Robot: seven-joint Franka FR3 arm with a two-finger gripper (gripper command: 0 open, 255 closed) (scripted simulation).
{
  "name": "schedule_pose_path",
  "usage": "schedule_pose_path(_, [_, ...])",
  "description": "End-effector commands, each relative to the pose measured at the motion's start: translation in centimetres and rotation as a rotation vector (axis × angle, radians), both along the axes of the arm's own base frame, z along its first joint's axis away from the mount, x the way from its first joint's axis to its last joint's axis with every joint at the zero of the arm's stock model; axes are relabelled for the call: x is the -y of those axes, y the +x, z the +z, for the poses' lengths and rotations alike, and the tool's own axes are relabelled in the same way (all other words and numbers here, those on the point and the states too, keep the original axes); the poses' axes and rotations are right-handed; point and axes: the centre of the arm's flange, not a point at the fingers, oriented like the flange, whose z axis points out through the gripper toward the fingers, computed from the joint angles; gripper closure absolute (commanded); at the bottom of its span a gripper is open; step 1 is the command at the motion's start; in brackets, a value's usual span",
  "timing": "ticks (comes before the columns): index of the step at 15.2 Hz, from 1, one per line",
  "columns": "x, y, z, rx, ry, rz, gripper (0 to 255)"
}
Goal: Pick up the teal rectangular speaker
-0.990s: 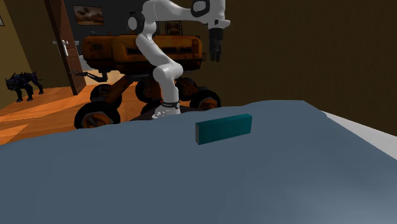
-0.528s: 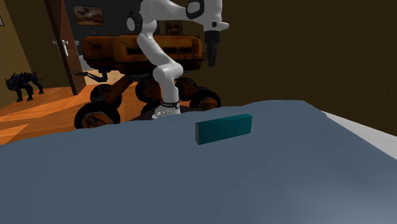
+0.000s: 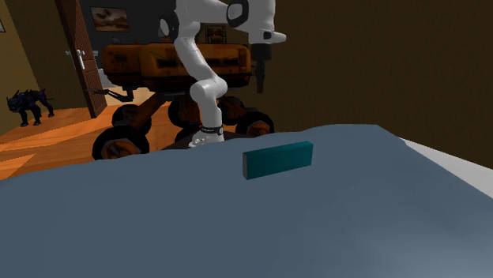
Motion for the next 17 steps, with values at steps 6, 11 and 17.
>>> schedule_pose_path(6, [8.6, 4.0, -2.2, -0.036, 0.013, 0.155, 0])
schedule_pose_path(11, [14.2, 7.5, -4.0, -0.061, 0.023, 0.262, 0])
schedule_pose_path(17, [20.4, 12.5, -6.2, -0.091, 0.035, 0.391, 0])
